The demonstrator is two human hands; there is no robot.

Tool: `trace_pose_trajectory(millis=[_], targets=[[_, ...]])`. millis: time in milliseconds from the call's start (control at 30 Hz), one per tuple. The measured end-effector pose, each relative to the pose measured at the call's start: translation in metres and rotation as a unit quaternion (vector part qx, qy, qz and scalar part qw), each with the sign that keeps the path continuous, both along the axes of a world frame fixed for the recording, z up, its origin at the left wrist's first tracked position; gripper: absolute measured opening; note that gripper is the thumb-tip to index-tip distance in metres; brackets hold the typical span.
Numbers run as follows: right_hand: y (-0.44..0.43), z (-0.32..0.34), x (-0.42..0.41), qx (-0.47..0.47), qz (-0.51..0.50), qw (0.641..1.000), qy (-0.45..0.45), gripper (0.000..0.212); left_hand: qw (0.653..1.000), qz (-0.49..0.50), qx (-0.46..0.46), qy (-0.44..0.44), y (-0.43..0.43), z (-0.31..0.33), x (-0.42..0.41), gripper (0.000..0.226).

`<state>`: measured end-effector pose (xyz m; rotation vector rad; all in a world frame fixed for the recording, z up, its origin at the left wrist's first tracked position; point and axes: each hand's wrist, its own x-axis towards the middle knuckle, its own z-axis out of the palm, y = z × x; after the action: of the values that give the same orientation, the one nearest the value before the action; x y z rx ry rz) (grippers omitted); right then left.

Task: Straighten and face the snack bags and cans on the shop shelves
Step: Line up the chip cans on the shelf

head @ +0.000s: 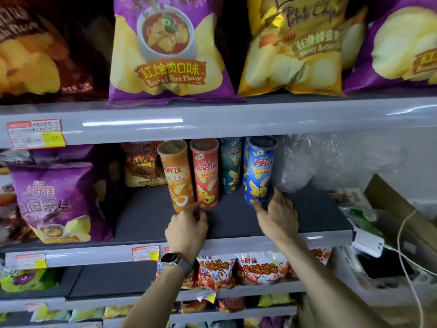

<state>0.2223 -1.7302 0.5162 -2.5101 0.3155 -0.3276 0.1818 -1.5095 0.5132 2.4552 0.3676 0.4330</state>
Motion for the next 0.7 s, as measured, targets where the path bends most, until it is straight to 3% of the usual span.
trace_pose_trajectory(millis=[233,433,567,700], targets=[[-0.034,0.047,-0.055,-0.069,0.112,0.991,0.037,0.046,0.983,-0.133,0.111,0.067,-0.024,0.052,-0.057,0.019],[-0.081,0.101,-0.120,-0.132,0.177,0.973,-0.072,0.040,0.976,-0.117,0.180,0.045,-0.091,0.125,-0.120,0.026],[-0.111,0.138,-0.152,-0.212,0.163,0.949,-0.169,0.050,0.978,-0.100,0.184,-0.019,-0.131,0.183,-0.157,0.029],[-0.136,0.193,-0.172,-0.213,0.135,0.929,-0.270,0.028,0.972,-0.083,0.192,-0.107,-0.149,0.239,-0.169,0.032]])
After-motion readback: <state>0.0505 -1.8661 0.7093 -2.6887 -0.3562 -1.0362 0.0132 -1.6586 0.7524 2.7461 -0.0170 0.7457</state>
